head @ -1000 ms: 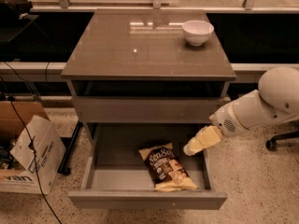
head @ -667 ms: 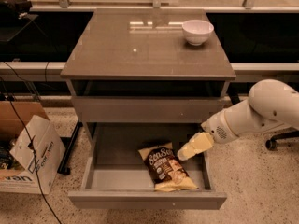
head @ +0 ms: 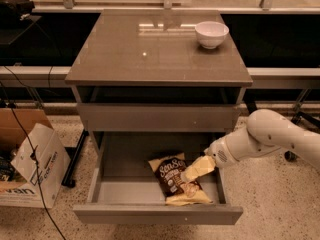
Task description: Pick brown chip bag from middle drawer and place on counter
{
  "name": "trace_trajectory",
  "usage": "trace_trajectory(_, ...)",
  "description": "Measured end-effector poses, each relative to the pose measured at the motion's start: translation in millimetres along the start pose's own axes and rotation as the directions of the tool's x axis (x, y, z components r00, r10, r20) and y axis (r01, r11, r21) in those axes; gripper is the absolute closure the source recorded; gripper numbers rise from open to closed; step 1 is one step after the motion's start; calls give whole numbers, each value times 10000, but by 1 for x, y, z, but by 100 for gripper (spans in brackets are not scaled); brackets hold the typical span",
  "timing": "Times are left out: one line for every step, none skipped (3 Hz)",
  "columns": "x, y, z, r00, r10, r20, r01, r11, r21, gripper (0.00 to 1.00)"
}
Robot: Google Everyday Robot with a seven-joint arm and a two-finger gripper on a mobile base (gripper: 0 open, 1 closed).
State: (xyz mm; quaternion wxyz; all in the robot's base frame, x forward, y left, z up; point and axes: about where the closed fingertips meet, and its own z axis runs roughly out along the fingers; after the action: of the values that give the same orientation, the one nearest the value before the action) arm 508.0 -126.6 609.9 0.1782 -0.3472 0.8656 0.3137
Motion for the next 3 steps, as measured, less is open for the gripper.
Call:
trace_trajectory(2,0,2,10000,30,-15,-30,10000,-44,0)
trace_trajectory(8,-4,19,9980,532,348,-529,9985,-102,0)
trace_trajectory(14,-13,56,9931,1018,578,-1002,9945,-306,0)
